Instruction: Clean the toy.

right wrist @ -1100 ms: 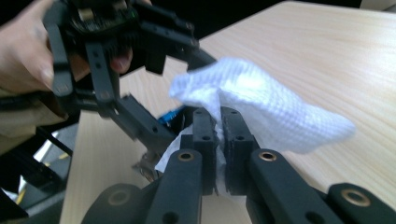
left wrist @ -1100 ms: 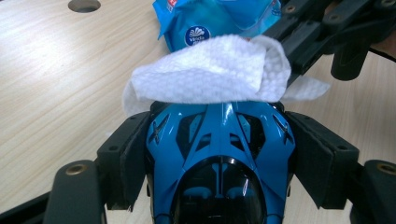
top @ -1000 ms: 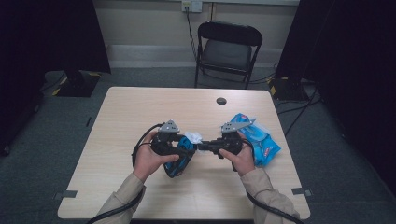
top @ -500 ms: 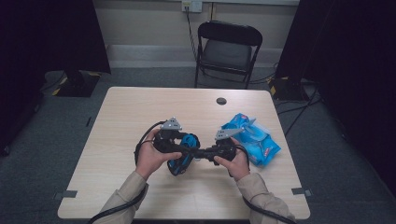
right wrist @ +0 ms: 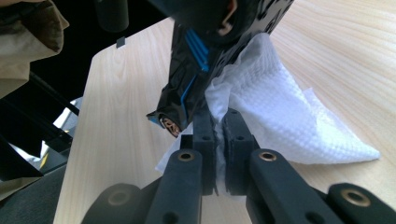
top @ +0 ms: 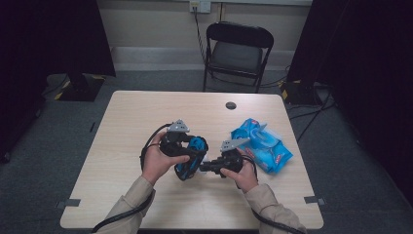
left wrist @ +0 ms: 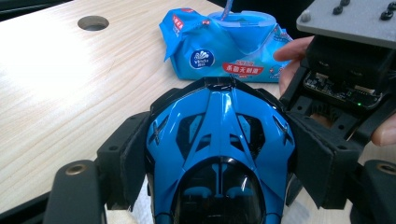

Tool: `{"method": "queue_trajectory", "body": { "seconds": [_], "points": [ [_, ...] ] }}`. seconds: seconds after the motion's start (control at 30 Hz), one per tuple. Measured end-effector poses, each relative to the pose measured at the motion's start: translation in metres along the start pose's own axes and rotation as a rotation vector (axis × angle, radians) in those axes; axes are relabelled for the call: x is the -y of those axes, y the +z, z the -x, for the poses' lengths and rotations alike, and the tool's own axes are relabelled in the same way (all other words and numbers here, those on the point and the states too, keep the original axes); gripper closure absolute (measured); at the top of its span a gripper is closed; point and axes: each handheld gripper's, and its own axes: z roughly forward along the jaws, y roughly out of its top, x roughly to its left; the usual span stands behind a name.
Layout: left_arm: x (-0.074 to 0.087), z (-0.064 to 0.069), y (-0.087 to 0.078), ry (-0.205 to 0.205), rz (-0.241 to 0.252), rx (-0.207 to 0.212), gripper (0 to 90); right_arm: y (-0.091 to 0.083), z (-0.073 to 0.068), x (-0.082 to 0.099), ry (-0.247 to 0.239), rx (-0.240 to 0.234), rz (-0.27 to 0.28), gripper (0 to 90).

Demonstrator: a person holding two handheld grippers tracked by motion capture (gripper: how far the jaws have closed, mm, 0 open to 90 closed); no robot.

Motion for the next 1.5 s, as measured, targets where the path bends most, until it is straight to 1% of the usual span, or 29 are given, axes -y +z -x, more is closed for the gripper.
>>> {"method": "queue_trajectory", "body": {
  "seconds": [0.23, 0.43, 0.47, 0.6, 0.67, 0.73, 0.87, 0.9, 0.93, 0.97, 1.0, 1.03, 1.1, 1.17, 1.2, 1.23, 1.27, 1.3, 1.37, 1.43, 1.5],
  "points": [
    [-0.001, -0.006, 0.002, -0.013, 0.0, -0.015, 26.2, -0.002, -0.002, 0.005, -0.002, -0.011, -0.007, 85.8],
    [-0.004, -0.008, 0.003, -0.023, 0.011, -0.024, 26.2, 0.0, -0.005, 0.009, -0.009, -0.029, -0.025, 85.8],
    [-0.005, -0.008, 0.003, -0.02, 0.006, -0.029, 26.2, 0.0, -0.006, 0.009, -0.013, -0.032, -0.032, 85.8],
    [-0.007, -0.01, 0.003, -0.021, 0.003, -0.035, 26.2, 0.0, -0.008, 0.011, -0.027, -0.028, -0.062, 85.7],
    [-0.007, -0.011, 0.002, -0.017, -0.003, -0.037, 26.2, -0.003, -0.006, 0.012, -0.027, -0.02, -0.063, 85.7],
    [-0.007, -0.013, 0.0, -0.013, -0.006, -0.042, 26.2, -0.008, -0.005, 0.014, -0.022, -0.006, -0.064, 85.7],
    [-0.004, -0.017, -0.004, -0.02, -0.019, -0.056, 26.2, -0.021, 0.0, 0.017, -0.008, 0.031, -0.044, 85.6],
    [-0.002, -0.018, -0.005, -0.016, -0.034, -0.058, 26.2, -0.026, 0.001, 0.018, -0.004, 0.057, -0.04, 85.5],
    [0.001, -0.02, -0.007, -0.013, -0.05, -0.066, 26.2, -0.03, 0.003, 0.019, -0.003, 0.07, -0.04, 85.5],
    [0.001, -0.02, -0.007, -0.013, -0.05, -0.066, 26.2, -0.03, 0.003, 0.019, -0.003, 0.07, -0.04, 85.5],
    [0.003, -0.022, -0.008, -0.016, -0.059, -0.073, 26.2, -0.04, 0.007, 0.021, 0.006, 0.113, -0.036, 85.4],
    [0.005, -0.023, -0.01, -0.018, -0.065, -0.078, 26.2, -0.044, 0.009, 0.023, 0.007, 0.125, -0.036, 85.4],
    [0.009, -0.026, -0.012, -0.025, -0.075, -0.091, 26.2, -0.052, 0.012, 0.026, 0.011, 0.167, -0.038, 85.4],
    [0.013, -0.029, -0.013, -0.026, -0.09, -0.099, 26.2, -0.058, 0.013, 0.029, 0.015, 0.184, -0.037, 85.3],
    [0.015, -0.03, -0.014, -0.026, -0.102, -0.103, 26.2, -0.06, 0.013, 0.03, 0.016, 0.202, -0.041, 85.2],
    [0.017, -0.031, -0.015, -0.024, -0.108, -0.11, 26.2, -0.062, 0.013, 0.032, 0.007, 0.214, -0.047, 85.2],
    [0.019, -0.032, -0.016, -0.028, -0.114, -0.111, 26.2, -0.064, 0.013, 0.034, 0.009, 0.222, -0.044, 85.0],
    [0.021, -0.034, -0.018, -0.022, -0.124, -0.118, 26.2, -0.066, 0.014, 0.036, 0.017, 0.233, -0.042, 85.0],
    [0.023, -0.036, -0.02, -0.019, -0.136, -0.131, 26.2, -0.071, 0.016, 0.041, 0.024, 0.237, -0.033, 85.0],
    [0.026, -0.04, -0.024, -0.027, -0.149, -0.138, 26.2, -0.076, 0.017, 0.045, 0.033, 0.253, -0.032, 85.0],
    [0.029, -0.044, -0.028, -0.03, -0.157, -0.154, 26.2, -0.08, 0.019, 0.049, 0.041, 0.273, -0.03, 84.8]
  ]
}}
